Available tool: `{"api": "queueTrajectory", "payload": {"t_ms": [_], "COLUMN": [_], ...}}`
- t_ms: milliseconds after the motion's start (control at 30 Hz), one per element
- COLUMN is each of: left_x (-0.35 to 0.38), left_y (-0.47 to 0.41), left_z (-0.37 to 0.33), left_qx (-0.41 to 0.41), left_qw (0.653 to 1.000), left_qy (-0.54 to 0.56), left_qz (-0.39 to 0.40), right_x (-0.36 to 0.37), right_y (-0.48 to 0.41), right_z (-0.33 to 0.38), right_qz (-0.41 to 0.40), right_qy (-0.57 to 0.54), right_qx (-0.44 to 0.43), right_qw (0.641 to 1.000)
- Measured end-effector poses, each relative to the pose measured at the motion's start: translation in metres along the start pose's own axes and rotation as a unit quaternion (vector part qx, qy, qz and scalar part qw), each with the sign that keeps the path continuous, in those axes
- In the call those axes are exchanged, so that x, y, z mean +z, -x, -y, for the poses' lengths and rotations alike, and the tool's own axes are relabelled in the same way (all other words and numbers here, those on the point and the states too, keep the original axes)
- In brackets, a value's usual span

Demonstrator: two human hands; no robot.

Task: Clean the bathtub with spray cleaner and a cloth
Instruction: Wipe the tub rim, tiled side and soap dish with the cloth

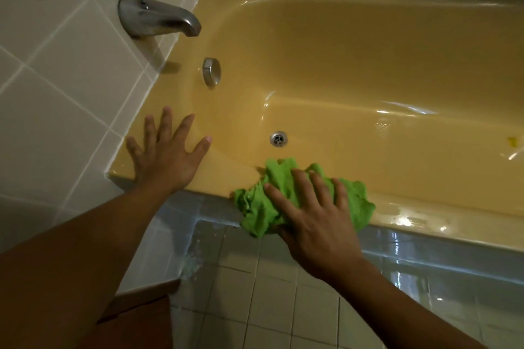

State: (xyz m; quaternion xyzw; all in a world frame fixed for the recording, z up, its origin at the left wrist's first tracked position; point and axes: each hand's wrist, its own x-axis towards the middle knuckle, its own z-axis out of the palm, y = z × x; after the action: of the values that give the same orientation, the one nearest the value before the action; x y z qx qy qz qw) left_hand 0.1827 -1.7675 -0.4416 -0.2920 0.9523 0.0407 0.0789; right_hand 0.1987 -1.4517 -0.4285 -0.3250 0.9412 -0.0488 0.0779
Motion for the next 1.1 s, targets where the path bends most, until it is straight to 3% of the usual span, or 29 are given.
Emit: {"api": "queueTrajectory", "payload": {"t_ms": [167, 333, 533, 633, 833, 1100], "left_x": [-0.001, 0.006, 0.007, 0.011, 0.013, 0.017], "left_y": [0.012, 0.040, 0.050, 0.051, 0.066, 0.100], "left_z": [-0.005, -0.043, -0.061, -0.059, -0.072, -0.121], "left_qx": [0.024, 0.099, 0.119, 0.133, 0.174, 0.246], "left_qw": [1.000, 0.995, 0.992, 0.991, 0.984, 0.969], "left_qy": [-0.008, -0.029, -0.029, -0.031, -0.033, -0.030], "left_qz": [-0.006, -0.009, -0.003, -0.015, -0.020, -0.005], "right_x": [-0.005, -0.010, -0.004, -0.005, -0.007, -0.008], "right_y": [0.016, -0.017, -0.026, -0.005, 0.053, 0.126], "right_z": [-0.044, -0.011, 0.002, -0.028, -0.120, -0.255], "right_qz": [-0.023, -0.027, -0.049, -0.060, -0.065, -0.133], "right_qy": [-0.016, -0.015, -0.010, -0.013, -0.007, -0.028], "right_qx": [0.045, 0.141, 0.085, 0.063, 0.101, 0.276], "right_qw": [0.999, 0.990, 0.995, 0.996, 0.993, 0.952]}}
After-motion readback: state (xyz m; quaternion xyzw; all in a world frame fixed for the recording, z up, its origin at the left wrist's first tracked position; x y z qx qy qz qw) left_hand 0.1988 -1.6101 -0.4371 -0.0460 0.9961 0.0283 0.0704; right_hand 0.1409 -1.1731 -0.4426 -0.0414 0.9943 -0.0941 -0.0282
